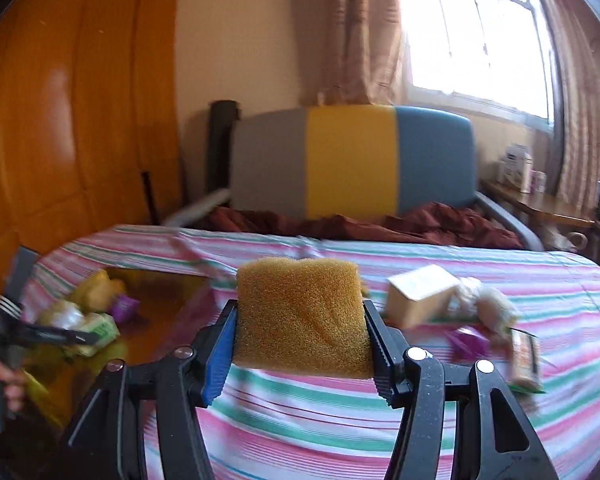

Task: Organize objects
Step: 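Open the left tool to drop the carton while the right tool lowers the sponge into the tray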

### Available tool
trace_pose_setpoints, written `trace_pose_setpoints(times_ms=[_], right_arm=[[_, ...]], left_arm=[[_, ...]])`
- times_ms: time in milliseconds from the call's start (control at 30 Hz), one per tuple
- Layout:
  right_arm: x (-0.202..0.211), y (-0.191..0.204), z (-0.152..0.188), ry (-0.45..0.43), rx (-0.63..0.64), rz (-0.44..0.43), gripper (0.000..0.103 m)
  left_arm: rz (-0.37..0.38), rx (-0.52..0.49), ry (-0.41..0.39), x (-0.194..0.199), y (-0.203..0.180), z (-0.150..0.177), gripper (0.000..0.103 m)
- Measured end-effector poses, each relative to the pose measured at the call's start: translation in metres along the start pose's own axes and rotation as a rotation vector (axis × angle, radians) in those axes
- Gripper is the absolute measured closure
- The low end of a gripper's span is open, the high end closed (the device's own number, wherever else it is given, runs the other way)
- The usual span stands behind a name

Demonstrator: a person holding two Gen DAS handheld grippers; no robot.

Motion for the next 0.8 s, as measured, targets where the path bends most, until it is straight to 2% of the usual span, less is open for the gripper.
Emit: trace_pose_setpoints(times_ms=[33,100,200,300,467,600,800], right_arm=[[-0.001,0.008,-0.002,-0.001,-0.006,-0.015,0.044],[-0.002,0.025,-0.004,0.004,-0.021,-0.051,0.044],[-0.005,0.051,-0.004,0.023,-0.032,-0.095,0.044],[-0.013,0.081,0.003,0.079,-0.036,-0.161,0.044],[-0.029,0.117,0.016,0.167,-0.022,-0.238,0.044],[-0.042,0.140,0.027,0.216,0.008,-0.275,0.044],[-0.075,0.162,0.046,0.353,0.049,-0.286,0.043]], left_arm=[[0.003,0.012,0.007,0.000,0.000,0.000,0.059],[0.001,0.034,0.015,0.002,0.002,0.001,0.055],[0.028,0.074,-0.014,0.011,-0.001,-0.001,0.055],[0.036,0.095,-0.077,0.026,0.000,-0.002,0.055],[0.017,0.070,-0.142,0.044,-0.002,-0.001,0.055],[0.014,0.039,-0.161,0.050,-0.006,0.001,0.055],[-0.011,0.068,-0.165,0.048,-0.002,-0.002,0.055]])
Point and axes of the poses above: each gripper's, at about its wrist camera, not at the fingertips, and x roughly against the way its jaws point, y to its left, z to its underside, the point moved 9 cm from there along -x, roughly the way its jaws point, and after that the axes turned 14 degrees about -y, right-handed, at the moved point
